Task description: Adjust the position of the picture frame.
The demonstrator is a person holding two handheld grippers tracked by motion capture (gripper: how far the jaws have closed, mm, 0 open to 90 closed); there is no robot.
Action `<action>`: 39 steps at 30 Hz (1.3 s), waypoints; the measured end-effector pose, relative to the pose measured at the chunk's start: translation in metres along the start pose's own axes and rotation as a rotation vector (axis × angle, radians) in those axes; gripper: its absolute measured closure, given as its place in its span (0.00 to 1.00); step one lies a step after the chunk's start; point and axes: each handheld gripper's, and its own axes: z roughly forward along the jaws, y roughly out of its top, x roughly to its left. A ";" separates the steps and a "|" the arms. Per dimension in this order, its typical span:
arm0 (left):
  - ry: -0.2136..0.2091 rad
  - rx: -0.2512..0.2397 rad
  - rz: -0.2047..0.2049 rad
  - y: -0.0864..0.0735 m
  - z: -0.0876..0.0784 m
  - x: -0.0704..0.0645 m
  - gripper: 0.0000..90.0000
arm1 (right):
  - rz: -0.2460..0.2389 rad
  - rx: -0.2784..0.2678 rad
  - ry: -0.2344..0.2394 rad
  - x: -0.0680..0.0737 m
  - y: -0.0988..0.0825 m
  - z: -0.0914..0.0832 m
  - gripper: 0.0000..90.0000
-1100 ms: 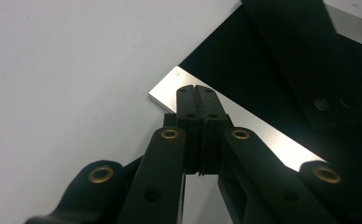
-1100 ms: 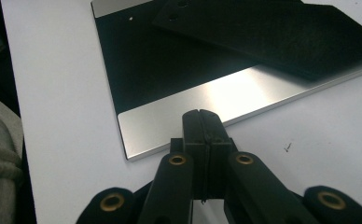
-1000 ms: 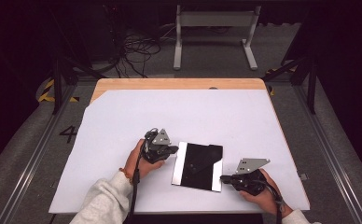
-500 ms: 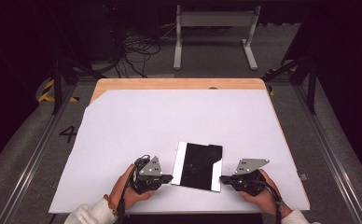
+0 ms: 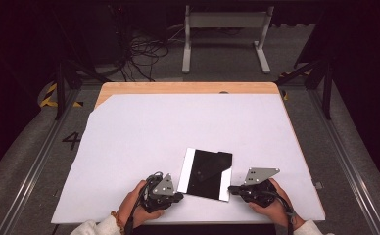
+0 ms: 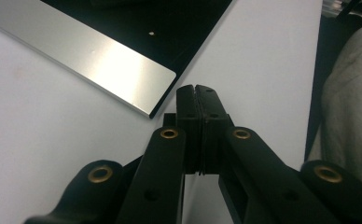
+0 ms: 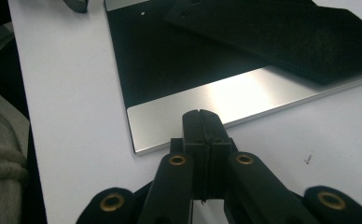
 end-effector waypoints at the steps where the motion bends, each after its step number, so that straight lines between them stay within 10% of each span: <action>1: 0.007 0.004 0.006 0.000 0.000 -0.001 0.99 | -0.001 0.001 -0.001 0.001 0.000 0.000 1.00; 12: 0.121 -0.006 -0.030 0.001 0.002 0.003 1.00 | -0.010 0.003 0.004 0.004 0.003 0.004 1.00; 28: 0.132 -0.026 -0.065 -0.001 0.002 0.012 1.00 | -0.022 0.003 -0.011 0.006 0.007 0.007 1.00; 39: 0.138 -0.027 -0.065 0.000 0.003 0.014 1.00 | 0.040 -0.086 -0.178 -0.038 0.020 -0.015 1.00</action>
